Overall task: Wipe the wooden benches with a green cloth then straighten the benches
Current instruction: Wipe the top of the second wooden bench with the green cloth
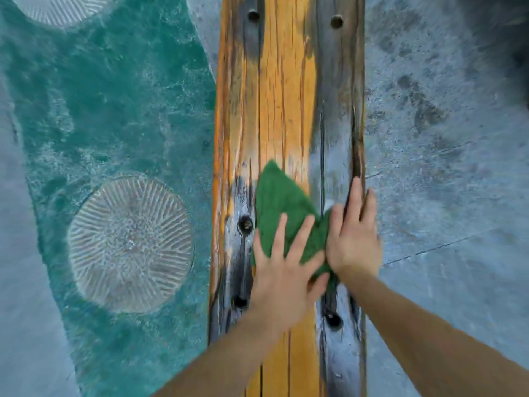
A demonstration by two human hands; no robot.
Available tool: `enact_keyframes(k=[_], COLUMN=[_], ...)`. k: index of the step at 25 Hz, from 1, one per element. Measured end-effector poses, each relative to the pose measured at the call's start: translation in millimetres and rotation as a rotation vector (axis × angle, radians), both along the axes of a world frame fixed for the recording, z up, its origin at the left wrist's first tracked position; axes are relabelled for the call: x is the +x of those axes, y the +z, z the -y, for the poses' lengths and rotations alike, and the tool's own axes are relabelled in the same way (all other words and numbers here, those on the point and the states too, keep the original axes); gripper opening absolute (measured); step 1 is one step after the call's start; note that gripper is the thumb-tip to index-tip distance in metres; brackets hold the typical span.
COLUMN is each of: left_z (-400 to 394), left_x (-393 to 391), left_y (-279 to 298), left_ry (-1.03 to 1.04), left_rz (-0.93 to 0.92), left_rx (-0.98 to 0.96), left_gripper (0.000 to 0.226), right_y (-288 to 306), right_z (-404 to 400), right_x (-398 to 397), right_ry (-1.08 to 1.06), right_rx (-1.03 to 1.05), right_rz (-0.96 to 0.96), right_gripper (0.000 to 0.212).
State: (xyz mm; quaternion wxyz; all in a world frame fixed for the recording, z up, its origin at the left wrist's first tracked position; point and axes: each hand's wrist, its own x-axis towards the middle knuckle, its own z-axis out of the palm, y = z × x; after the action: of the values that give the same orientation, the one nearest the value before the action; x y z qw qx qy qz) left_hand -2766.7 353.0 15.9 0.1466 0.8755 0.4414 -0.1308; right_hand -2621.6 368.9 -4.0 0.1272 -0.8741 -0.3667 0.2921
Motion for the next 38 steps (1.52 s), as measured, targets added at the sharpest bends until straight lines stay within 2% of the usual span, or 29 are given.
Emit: enact_keyframes(k=[3, 6, 8, 11, 13, 15, 17, 23, 25, 29, 34, 38], left_z=[77.7, 103.9, 68.0, -42.1, -109.7, -129.8, -101.3, 59.2, 82.5, 83.1, 66.6, 64.2], left_x=[-26.8, -40.2, -24.9, 24.1, 48.9, 58.3, 53.6, 9.0, 6.4, 4.1, 6.7, 30.7], left_y=[9.7, 14.1, 8.1, -2.6, 2.4, 10.1, 14.6, 27.4, 45.0, 82.9, 175.9, 277.5], left_ry=[-0.022, -0.058, -0.014, 0.091, 0.192, 0.233, 0.245, 0.165, 0.131, 0.195, 0.249, 0.210], left_rz=[-0.016, -0.018, -0.010, -0.060, -0.062, -0.081, -0.090, -0.096, -0.152, -0.173, 0.100, 0.299], left_rx=[-0.089, -0.082, -0.047, 0.019, -0.078, -0.124, -0.107, -0.060, -0.135, -0.287, -0.101, 0.115], left_gripper=[0.042, 0.038, 0.045, 0.061, 0.060, 0.060, 0.060, 0.056, 0.057, 0.049, 0.038, 0.037], right_y=[8.1, 14.4, 9.3, 9.1, 17.8, 32.1, 40.6, 61.3, 75.7, 120.6, 211.6, 312.9], right_z=[80.1, 106.5, 72.8, -17.6, -51.0, -45.0, -14.6, 75.6, 95.2, 112.7, 129.6, 147.3], right_x=[-22.3, -30.6, -15.4, 19.5, 34.9, 41.8, 39.1, 23.4, 16.2, 18.6, 45.4, 73.5], right_ry=[0.099, 0.186, 0.158, 0.052, 0.037, 0.059, 0.112, 0.432, 0.465, 0.542, 0.603, 0.528], right_rx=[-0.080, -0.166, -0.134, -0.045, -0.030, -0.018, -0.056, -0.245, -0.256, -0.225, -0.089, 0.052], right_rz=[0.034, 0.061, 0.110, -0.052, -0.121, -0.144, -0.153, -0.052, -0.058, -0.023, 0.142, 0.244], right_gripper=[0.062, 0.066, 0.064, 0.061, 0.060, 0.061, 0.061, 0.066, 0.067, 0.066, 0.066, 0.064])
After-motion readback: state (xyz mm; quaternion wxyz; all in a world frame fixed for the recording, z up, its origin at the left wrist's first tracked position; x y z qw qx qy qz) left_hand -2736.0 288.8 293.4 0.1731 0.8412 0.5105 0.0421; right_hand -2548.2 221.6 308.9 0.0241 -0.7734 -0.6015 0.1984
